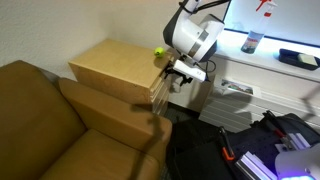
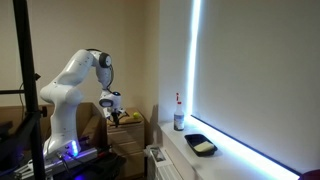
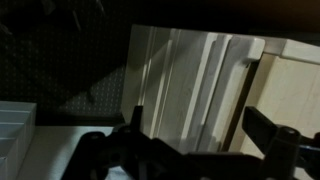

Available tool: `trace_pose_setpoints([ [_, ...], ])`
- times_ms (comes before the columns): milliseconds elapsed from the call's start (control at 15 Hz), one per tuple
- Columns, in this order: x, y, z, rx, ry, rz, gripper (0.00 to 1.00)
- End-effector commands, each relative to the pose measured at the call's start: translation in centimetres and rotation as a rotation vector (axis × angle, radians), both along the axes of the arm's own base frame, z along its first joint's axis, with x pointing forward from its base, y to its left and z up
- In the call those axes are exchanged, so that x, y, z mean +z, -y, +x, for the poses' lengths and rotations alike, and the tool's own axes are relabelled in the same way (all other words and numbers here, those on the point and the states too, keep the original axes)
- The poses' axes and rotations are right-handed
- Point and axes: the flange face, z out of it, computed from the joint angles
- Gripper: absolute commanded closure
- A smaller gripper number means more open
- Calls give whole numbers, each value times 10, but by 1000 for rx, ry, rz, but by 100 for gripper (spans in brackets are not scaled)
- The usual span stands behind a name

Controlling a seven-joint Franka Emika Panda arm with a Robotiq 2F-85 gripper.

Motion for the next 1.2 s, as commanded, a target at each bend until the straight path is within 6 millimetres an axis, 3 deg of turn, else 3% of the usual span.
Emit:
trace_pose_setpoints([
  [0, -31, -6, 25, -27, 37, 12, 0],
  [200, -56, -7, 31, -34, 27, 23, 0],
  [467, -70, -19, 42, -21, 40, 103, 0],
  [867, -98, -20, 35, -4, 33, 104, 0],
  [1133, -96, -14, 28, 2, 49, 46, 0],
])
